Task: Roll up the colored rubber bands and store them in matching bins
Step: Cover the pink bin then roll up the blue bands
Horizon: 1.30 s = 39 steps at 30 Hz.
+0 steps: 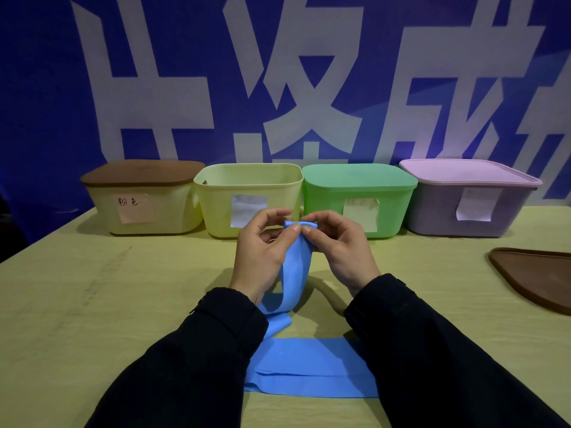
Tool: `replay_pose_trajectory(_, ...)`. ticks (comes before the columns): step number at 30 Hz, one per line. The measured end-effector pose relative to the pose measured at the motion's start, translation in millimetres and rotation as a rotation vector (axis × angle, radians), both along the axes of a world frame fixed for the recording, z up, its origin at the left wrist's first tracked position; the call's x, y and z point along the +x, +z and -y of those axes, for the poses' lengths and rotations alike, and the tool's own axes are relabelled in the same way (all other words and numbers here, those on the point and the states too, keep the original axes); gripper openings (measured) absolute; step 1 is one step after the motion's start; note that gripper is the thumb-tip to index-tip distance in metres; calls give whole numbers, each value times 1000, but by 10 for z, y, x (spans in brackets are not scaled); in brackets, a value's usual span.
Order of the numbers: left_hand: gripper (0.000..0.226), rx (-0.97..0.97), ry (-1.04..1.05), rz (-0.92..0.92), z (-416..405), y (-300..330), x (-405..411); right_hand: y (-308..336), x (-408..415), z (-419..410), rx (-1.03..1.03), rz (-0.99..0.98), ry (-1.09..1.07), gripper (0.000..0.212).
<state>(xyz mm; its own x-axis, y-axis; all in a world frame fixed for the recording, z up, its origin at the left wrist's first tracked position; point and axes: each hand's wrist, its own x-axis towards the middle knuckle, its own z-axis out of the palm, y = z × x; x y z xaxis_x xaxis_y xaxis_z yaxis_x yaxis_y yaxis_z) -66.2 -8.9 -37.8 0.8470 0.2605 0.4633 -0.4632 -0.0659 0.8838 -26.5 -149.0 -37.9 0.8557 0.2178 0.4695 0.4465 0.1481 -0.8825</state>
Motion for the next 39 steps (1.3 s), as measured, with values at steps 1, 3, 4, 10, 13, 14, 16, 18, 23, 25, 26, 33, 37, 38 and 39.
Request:
replay_pose_trajectory(1, 14, -5, 11, -6, -2, -4, 6, 2, -5, -3, -3, 6, 3, 15)
replay_pose_trajectory(3, 12, 2, 23, -8, -3, -9, 22, 0, -9, 2, -16, 15, -4, 15)
replay_pose_trajectory(4, 13, 2, 20, -8, -2, -10, 26, 0, -11, 5, -19, 11, -5, 15)
replay_pose_trajectory(10, 17, -11, -29, -8, -31, -4, 21, 7, -27, -3, -16, -59, 10, 6)
replay_pose_trajectory(13, 18, -4, -42, -7, -30, -5, 26, 18, -23, 12, -35, -19, -22, 6)
replay_pose_trajectory(14, 18, -4, -44, 1, -28, 5, 24, 28, -20, 25, -30, -7, -23, 6)
replay_pose_trajectory(16, 19, -2, -51, 19, -34, 28, 17, 47, -19, 47, -21, -4, -10, 6)
replay_pose_trajectory(18, 18, 9, -53, 23, -41, 32, 20, 55, -24, 50, -4, -20, -3, 7)
replay_pose_trajectory(23, 15, -1, -47, 29, -36, 24, 12, 42, -10, 46, -32, 13, -37, 9)
replay_pose_trajectory(25, 13, -32, -21, 30, -42, 21, 16, 37, -9, 45, -30, 23, -47, 9)
replay_pose_trajectory(26, 13, -40, -2, 20, -47, 18, 29, 44, -18, 45, -23, 26, -48, 9)
replay_pose_trajectory(33, 13, -76, -30, 7, -56, 25, 28, 87, -79, 36, 2, -14, -26, 11)
replay_pose_trajectory(37, 17, 1, 2, 39, -31, 38, 17, 97, -86, 30, -21, 64, -94, 12)
replay_pose_trajectory(38, 17, 33, 48, 71, -22, 66, 4, 113, -80, 48, -22, 128, -159, 14)
replay_pose_trajectory(39, 14, 40, 79, 90, -23, 92, -5, 134, -72, 78, -25, 212, -245, 14)
